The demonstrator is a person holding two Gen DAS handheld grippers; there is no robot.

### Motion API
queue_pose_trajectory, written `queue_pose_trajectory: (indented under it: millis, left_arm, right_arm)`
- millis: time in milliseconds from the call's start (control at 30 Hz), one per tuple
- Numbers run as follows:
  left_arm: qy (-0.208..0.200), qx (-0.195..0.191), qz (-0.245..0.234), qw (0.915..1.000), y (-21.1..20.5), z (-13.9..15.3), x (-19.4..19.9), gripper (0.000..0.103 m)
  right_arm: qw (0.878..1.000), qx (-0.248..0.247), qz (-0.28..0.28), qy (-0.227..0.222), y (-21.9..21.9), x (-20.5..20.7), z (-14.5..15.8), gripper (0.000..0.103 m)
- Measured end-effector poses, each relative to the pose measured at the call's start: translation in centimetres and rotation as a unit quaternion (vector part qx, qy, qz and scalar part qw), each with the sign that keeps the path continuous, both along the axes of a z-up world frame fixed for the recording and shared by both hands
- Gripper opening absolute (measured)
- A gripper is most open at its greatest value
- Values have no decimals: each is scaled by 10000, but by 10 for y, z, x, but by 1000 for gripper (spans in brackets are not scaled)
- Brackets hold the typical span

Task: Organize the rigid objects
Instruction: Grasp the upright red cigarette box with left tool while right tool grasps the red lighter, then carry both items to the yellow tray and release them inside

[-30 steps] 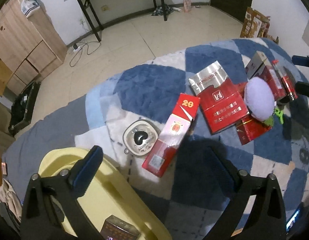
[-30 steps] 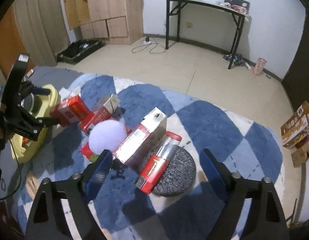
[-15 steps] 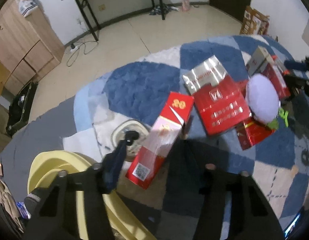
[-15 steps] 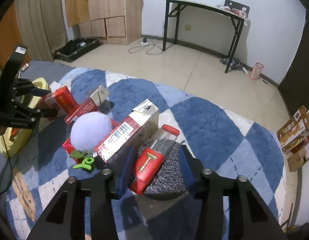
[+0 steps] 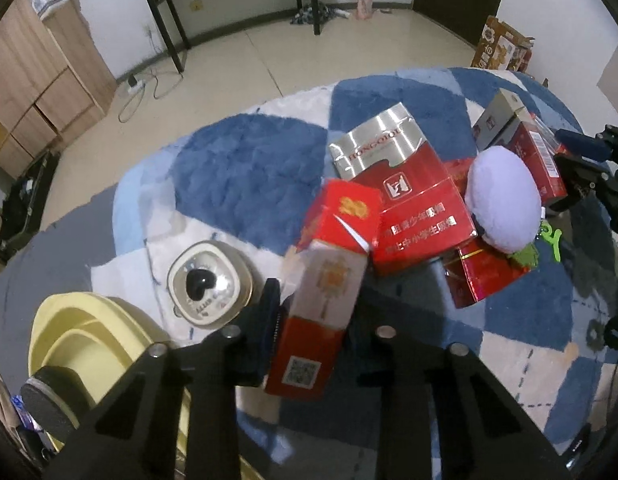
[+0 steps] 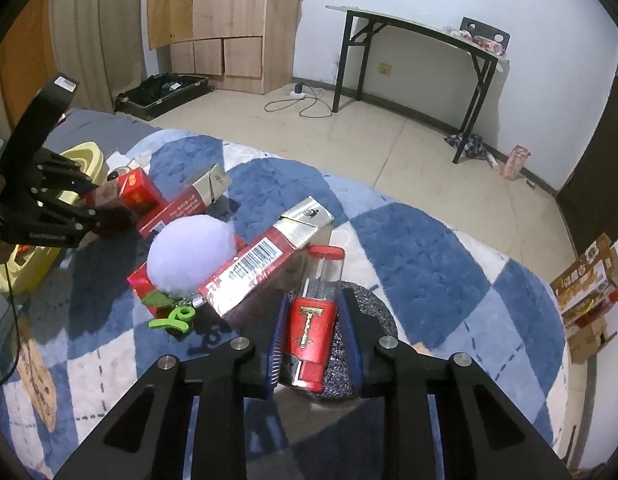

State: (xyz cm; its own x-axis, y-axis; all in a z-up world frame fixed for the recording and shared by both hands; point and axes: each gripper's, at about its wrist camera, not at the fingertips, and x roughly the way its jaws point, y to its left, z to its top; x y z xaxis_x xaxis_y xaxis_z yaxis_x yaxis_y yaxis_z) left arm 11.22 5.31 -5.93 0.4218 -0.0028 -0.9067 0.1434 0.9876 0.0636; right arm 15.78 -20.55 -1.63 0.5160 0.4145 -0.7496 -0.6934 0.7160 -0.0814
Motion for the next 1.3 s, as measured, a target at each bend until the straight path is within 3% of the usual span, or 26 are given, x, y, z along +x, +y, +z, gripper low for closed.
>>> queue_pose_trajectory:
  millis: [133,467,667,833,933,1033,1167,1300]
  left_arm:
    - [-30,-265,87,9996,4,2,-5,24]
    - [-234,-839,277,9958,21,22,-23,23]
    - [-385,-1486,467,9870,47,48,-45,23]
    - [-646,-1627,829,9811,86,75,-71,23]
    - [-850,-1569,1262,9758,129,95,-96,23]
    - [-929,-1125,1608,9762,174,101,-126,23]
    - [-781,-912,1990,9726,214,86,-145,23]
    - [-624,-939,2270,9673,241,62,-135,23]
  right_arm:
    - [9999,128,-26,112,-4,3,2,23]
    - [9983,447,-146,346,-21,8,16,23]
    - [9963,623,-181,563,-29,6,22,23]
    - [9936,929,63,637,-19,-8,42,23]
    - [9886,1243,427,736,5,-24,62,23]
    - [9791,1559,865,977,46,-42,75,23]
    - [9686,1563,1560,1141,123,-72,78,23]
    - [9608,1389,1960,1382,187,-97,58,23]
